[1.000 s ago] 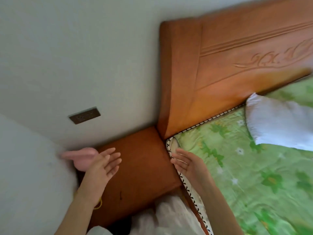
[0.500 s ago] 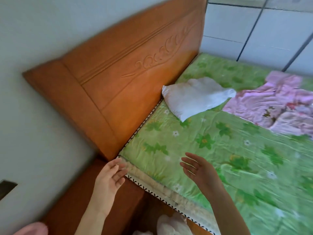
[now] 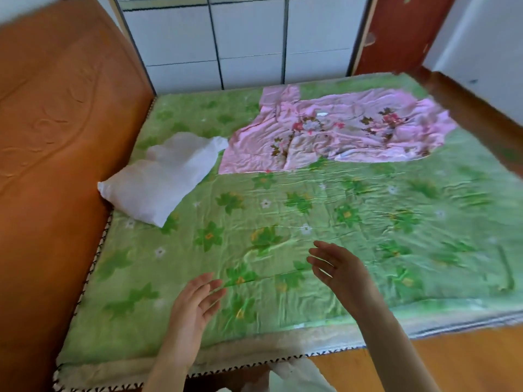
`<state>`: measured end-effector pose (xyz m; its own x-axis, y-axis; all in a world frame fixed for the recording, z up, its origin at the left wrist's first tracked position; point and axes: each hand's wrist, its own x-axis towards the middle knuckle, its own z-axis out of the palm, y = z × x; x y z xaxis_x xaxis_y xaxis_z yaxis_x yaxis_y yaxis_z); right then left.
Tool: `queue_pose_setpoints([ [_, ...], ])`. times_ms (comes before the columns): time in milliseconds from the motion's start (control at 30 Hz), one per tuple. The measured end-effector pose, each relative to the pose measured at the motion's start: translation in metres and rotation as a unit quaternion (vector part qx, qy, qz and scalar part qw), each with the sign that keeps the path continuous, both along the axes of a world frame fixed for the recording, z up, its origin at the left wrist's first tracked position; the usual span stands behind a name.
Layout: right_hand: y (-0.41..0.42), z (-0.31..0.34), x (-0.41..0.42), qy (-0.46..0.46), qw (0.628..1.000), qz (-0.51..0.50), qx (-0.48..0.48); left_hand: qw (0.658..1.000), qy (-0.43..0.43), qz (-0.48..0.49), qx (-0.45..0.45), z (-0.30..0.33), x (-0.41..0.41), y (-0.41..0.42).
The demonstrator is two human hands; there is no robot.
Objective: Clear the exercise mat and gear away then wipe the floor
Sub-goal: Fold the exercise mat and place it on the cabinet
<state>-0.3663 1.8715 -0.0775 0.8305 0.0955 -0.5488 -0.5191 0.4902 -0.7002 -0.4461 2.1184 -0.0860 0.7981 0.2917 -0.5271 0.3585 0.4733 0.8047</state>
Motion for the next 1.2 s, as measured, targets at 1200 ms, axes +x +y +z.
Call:
queue_pose_setpoints([
  [1200,-0.280,-0.027,-0.241,0.036,0.740,-0.671,0.028,0.748,-0.009,-0.663,0.026,-0.039,0.077,-0.422],
])
